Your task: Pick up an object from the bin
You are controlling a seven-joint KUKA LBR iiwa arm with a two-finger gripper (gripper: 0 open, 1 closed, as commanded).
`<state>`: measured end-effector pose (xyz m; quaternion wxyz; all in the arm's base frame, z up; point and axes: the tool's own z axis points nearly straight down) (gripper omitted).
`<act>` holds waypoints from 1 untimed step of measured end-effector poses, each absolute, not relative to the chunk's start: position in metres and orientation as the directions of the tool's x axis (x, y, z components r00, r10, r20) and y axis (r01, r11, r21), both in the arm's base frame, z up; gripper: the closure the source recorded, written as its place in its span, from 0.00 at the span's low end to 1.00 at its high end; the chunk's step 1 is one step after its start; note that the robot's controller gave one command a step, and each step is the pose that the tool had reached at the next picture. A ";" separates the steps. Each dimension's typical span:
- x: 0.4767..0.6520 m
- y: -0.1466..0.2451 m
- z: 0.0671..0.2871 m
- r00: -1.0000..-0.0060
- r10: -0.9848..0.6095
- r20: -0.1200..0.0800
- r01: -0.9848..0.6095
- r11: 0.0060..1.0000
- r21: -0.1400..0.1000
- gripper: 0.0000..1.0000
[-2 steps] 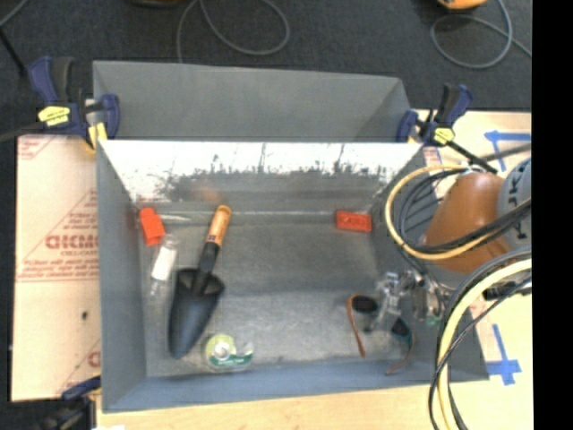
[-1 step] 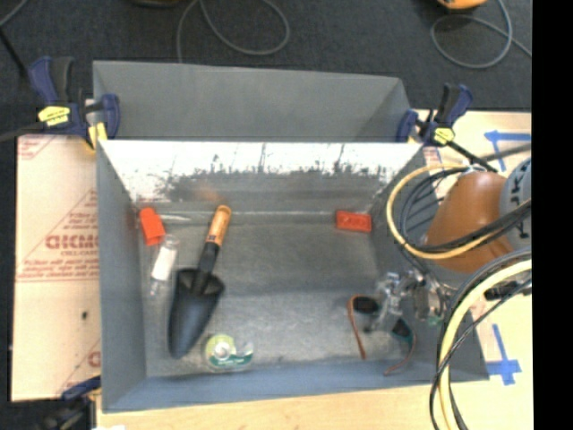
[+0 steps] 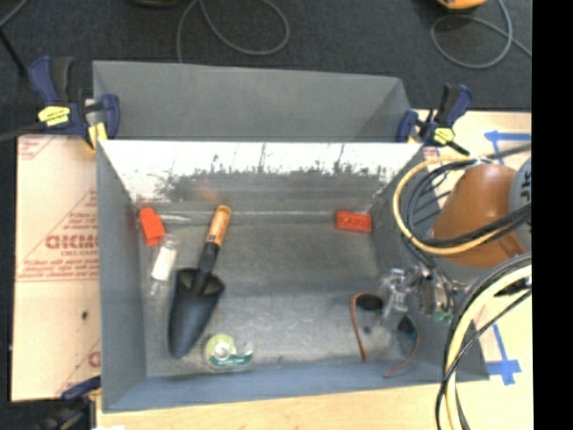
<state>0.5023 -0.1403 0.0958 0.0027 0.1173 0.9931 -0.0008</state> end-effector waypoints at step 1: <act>0.505 -0.141 0.111 -0.973 0.232 -0.015 0.232 0.973 -0.001 1.00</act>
Offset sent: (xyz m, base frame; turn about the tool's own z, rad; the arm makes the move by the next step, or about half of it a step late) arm 0.0001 0.0001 0.0989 0.0000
